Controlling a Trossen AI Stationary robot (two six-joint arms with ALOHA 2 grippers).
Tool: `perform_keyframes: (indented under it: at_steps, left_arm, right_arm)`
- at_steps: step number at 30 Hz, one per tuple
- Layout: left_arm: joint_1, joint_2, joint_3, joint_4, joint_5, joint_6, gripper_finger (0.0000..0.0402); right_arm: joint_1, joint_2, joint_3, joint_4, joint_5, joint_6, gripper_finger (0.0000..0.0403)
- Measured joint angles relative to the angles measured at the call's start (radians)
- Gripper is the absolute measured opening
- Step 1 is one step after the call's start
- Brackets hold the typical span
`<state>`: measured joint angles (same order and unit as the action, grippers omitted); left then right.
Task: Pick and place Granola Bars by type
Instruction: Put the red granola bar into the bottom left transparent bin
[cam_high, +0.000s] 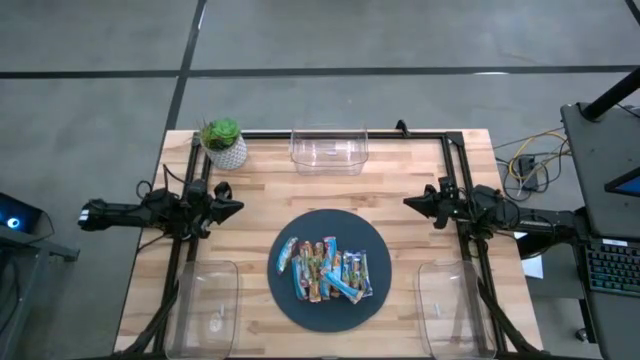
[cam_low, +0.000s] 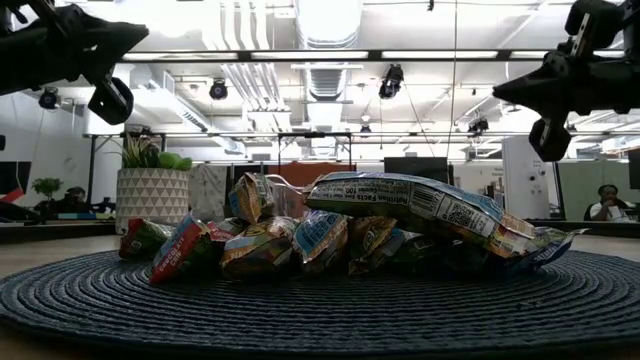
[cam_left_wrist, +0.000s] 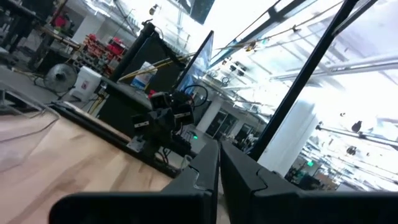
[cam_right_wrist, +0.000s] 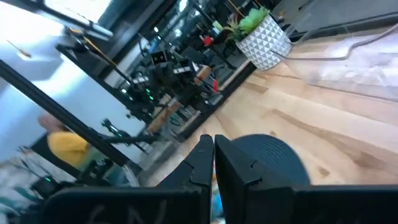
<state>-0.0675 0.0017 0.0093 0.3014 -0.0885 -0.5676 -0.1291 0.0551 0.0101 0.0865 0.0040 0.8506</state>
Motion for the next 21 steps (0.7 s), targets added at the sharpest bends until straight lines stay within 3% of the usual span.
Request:
perform_keyframes:
  at_steps: [13,21]
  left_arm:
    - [0.0,0.041,0.073,0.036,-0.044,0.041,0.0]
    - [0.0,0.204,0.23,0.01,-0.044,0.113,0.0]
  right_arm:
    - [0.0,0.0,0.0,0.41,0.004,-0.062,0.0009]
    - [0.0,0.019,0.034,0.414,0.027,-0.069,0.0009]
